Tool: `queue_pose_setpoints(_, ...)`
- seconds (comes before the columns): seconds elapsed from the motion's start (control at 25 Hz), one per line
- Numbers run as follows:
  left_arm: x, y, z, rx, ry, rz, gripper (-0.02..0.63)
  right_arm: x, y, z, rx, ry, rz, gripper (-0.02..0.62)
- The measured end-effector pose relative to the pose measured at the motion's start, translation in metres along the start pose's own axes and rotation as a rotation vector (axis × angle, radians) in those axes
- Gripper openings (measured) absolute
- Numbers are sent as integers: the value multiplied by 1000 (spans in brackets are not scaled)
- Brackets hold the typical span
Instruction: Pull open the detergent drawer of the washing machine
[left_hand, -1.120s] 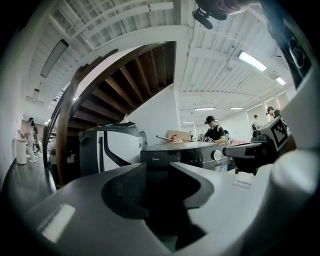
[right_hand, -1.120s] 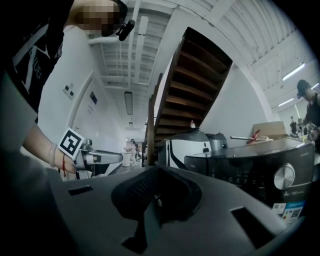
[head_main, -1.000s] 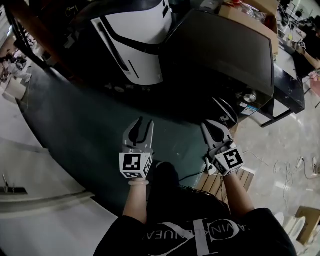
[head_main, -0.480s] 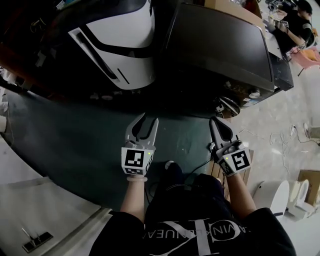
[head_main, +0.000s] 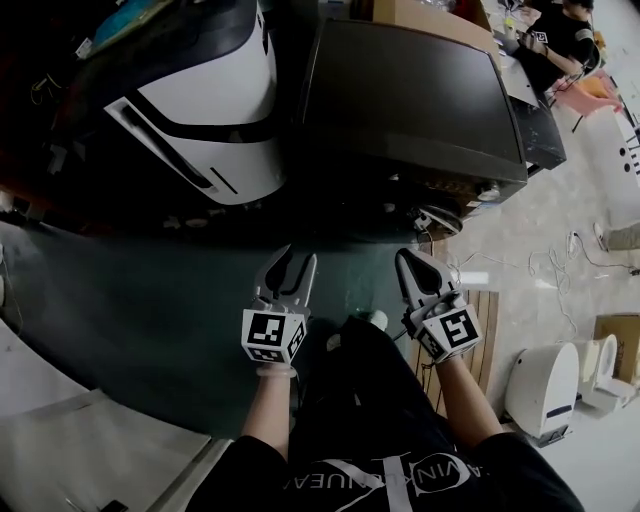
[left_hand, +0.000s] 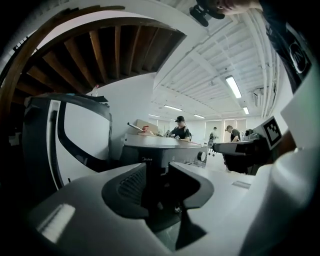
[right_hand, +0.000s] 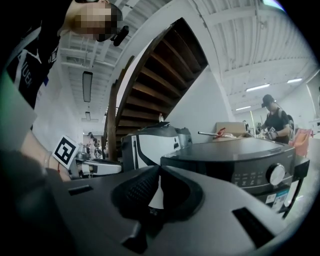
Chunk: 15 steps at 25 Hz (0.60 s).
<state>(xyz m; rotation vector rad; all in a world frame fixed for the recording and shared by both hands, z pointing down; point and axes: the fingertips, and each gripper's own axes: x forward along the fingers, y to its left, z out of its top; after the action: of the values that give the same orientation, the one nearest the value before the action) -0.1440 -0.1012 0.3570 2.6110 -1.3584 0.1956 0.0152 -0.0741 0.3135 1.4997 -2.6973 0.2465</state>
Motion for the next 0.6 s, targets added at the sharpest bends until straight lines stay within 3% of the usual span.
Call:
queue_pose_setpoints(0.36, 55, -8, -28, -79, 31, -59, 144, 34, -19, -47, -18, 60, 31, 14)
queue_pose_setpoints(0.52, 81, -5, -42, -131, 29, -73, 144, 51, -24, -55, 46, 63, 27, 14)
queue_pose_setpoints(0.6, 93, -6, -46, -162, 21, -86, 144, 56, -29, -64, 26, 70, 32, 14)
